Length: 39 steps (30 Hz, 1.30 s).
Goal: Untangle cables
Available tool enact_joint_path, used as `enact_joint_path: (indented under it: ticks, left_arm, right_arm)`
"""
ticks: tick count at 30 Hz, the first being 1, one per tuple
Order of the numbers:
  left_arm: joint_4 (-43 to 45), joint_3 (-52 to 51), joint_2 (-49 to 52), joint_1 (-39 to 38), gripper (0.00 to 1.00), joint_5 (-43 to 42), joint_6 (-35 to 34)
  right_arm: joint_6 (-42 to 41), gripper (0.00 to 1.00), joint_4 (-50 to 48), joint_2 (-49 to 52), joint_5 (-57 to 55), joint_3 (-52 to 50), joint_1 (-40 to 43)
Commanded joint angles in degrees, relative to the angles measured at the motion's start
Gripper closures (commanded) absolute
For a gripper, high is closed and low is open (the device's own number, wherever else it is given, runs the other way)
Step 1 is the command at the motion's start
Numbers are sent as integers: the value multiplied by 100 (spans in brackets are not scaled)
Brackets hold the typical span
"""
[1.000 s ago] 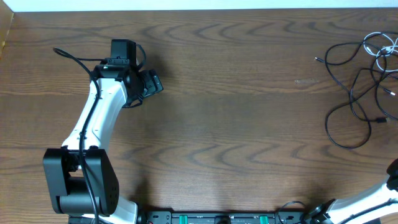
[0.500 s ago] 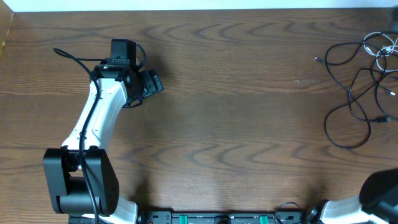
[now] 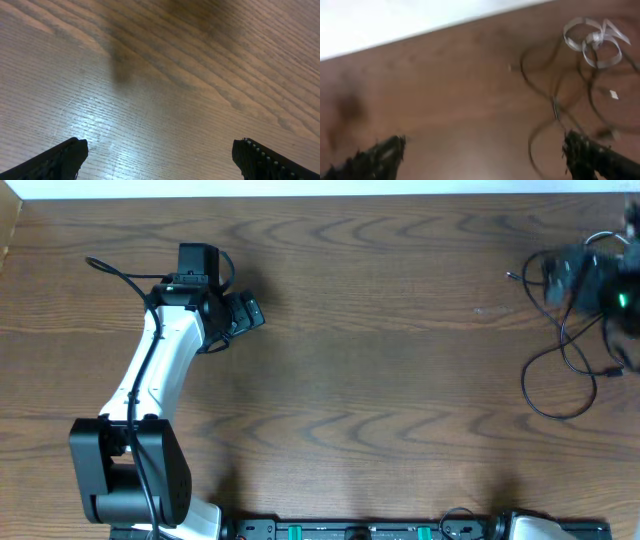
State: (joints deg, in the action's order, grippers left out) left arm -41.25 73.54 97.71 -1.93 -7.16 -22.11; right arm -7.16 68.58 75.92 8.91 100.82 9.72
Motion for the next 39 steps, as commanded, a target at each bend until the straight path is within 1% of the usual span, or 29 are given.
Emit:
enact_joint_path:
  ticks: [1, 5, 9, 19, 24, 27, 31, 32, 35, 37, 39]
  left_arm:
    - [-7, -24, -149, 26, 2, 31, -4]
    - [-7, -24, -149, 26, 2, 33, -4]
    - [-7, -24, -149, 26, 2, 31, -4]
    - [-7, -24, -149, 26, 2, 31, -4]
    - [-7, -24, -149, 26, 2, 33, -4]
    - [-7, -24, -149, 26, 2, 33, -4]
    - [-7, -24, -149, 26, 2, 31, -4]
    - [-7, -24, -149, 26, 2, 31, -4]
    - [-7, -24, -149, 26, 2, 31, -4]
    - [-7, -24, -149, 26, 2, 31, -4]
    - [-7, -24, -149, 26, 2, 31, -4]
  right_arm:
    - [39, 1, 588, -289, -190, 26, -17]
    - [39, 1, 1147, -411, -192, 26, -17]
    - [39, 1, 1506, -415, -190, 26, -17]
    - [39, 1, 1543, -393, -190, 24, -17]
    - [39, 1, 1545, -649, -192, -20, -190]
    - [39, 1, 1543, -986, -190, -264, -413]
    - [129, 1, 1519, -1578, -284, -1058, -555]
    - [313, 1, 1419, -1762, -505, -1349, -560]
    - [363, 1, 837, -2312, -981, -2225, -562]
    - [363, 1, 87, -2739, -1364, -2896, -570]
    - [361, 1, -942, -3176, -1792, -3591, -570]
